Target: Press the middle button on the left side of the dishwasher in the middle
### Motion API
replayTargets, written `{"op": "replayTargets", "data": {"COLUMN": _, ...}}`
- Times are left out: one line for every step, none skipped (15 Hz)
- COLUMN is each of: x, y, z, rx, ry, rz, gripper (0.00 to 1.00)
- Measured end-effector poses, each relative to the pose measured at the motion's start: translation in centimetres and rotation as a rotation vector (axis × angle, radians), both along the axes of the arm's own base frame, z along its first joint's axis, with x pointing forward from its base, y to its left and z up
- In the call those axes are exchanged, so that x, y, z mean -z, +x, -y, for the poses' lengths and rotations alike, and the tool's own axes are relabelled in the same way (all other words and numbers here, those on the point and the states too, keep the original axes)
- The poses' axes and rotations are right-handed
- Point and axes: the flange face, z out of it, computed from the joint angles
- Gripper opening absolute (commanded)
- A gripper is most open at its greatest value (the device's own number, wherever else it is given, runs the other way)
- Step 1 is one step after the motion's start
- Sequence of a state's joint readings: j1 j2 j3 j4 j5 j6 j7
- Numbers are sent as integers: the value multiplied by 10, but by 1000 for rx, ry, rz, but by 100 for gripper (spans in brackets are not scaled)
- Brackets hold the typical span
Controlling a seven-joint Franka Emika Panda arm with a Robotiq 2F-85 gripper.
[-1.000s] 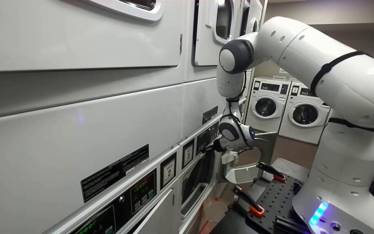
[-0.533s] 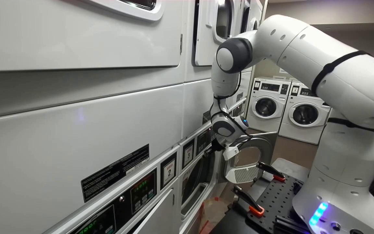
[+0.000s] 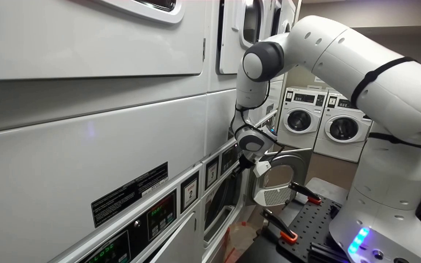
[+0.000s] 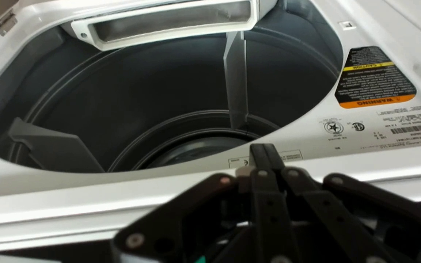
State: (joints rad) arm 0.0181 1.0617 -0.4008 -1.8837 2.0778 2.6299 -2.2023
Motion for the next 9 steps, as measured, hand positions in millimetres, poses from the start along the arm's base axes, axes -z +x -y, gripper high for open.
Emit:
{"op": "replayTargets", "data": {"x": -1, "y": 4, "z": -2, "rx": 13, "ry": 1, "rz": 38, "gripper": 0}}
{"op": "replayTargets", "data": {"x": -3, "y": 8, "z": -3, "rx": 32, "ry": 5, "rz": 90, "gripper": 0}}
{"op": "replayTargets", "data": {"x": -5, "y": 13, "z": -5, "rx": 49, "ry": 14, "rz": 142, "gripper": 0}}
{"op": "replayTargets", "data": {"x": -4, "y": 12, "z": -5, "rx": 69, "ry": 15, "rz": 168, "gripper": 0}}
{"op": "replayTargets", "data": {"x": -1, "y": 8, "z": -6, "rx": 90, "ry": 23, "rz": 194, "gripper": 0}}
{"op": "replayTargets", "data": {"x": 2, "y": 4, "z": -7, "rx": 112, "ry": 32, "rz": 221, "gripper": 0}}
{"op": "replayTargets", "data": {"x": 5, "y": 1, "z": -8, "rx": 131, "ry": 42, "rz": 249, "gripper": 0}}
{"op": "replayTargets", "data": {"x": 8, "y": -3, "z": -9, "rx": 148, "ry": 50, "rz": 278, "gripper": 0}}
{"op": "replayTargets", "data": {"x": 11, "y": -6, "z": -10, "rx": 163, "ry": 56, "rz": 308, "gripper": 0}}
